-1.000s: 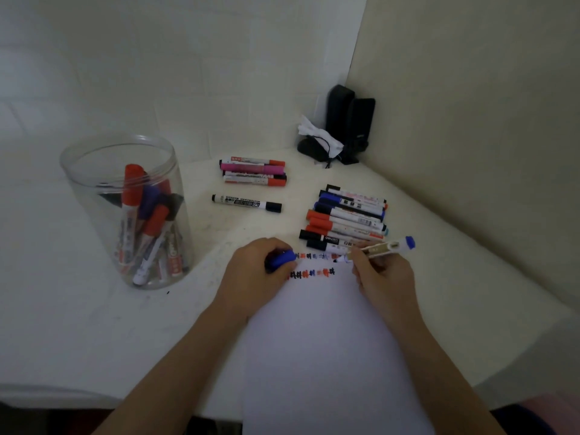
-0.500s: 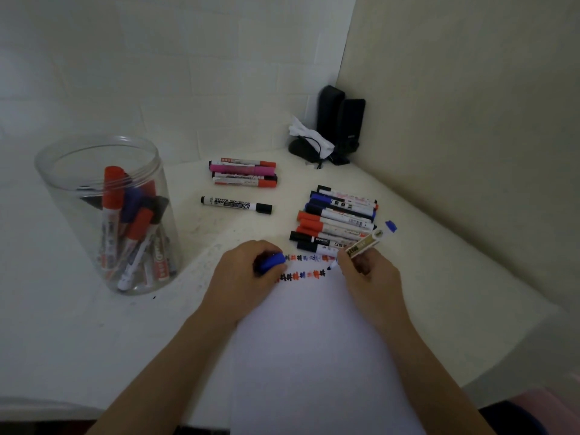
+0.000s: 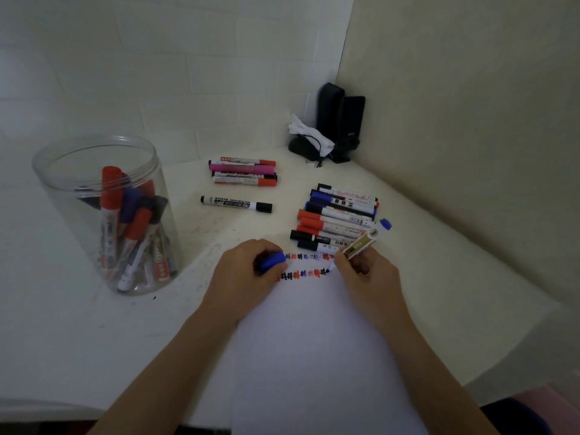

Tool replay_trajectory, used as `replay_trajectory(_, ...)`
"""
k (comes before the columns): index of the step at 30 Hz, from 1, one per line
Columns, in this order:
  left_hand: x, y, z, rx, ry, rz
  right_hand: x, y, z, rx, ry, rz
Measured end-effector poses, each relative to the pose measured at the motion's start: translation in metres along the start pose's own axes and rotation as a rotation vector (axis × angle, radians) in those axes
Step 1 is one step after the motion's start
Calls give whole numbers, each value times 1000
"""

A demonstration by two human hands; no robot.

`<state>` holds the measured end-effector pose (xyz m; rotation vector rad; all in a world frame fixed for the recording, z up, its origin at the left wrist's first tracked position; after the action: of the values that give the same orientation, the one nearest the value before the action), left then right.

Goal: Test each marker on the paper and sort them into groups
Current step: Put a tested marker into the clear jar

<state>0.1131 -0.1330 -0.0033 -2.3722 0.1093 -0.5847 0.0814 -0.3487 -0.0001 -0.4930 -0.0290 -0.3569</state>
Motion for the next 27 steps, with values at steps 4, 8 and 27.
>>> replay_trajectory(4, 0, 0, 0, -6, -1, -2, 0, -1, -1, -15, -7, -27)
replay_trajectory(8, -1, 0, 1, -11, -7, -5, 2, -2, -3, 2, -9, -29)
replay_trajectory(27, 0, 0, -1, 19, 1, 15, 2, -5, -3, 4, 20, -68)
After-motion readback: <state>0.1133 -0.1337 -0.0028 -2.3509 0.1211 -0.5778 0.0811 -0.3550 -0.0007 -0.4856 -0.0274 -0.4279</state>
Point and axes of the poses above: each hand's wrist, its own x-axis towards the middle knuckle, its own y-axis out of the palm, z = x × y, the point moved 8 cm from there along x, towards the middle knuckle, and after that the axes turned 5 degrees about y, right-handed, at the moved point
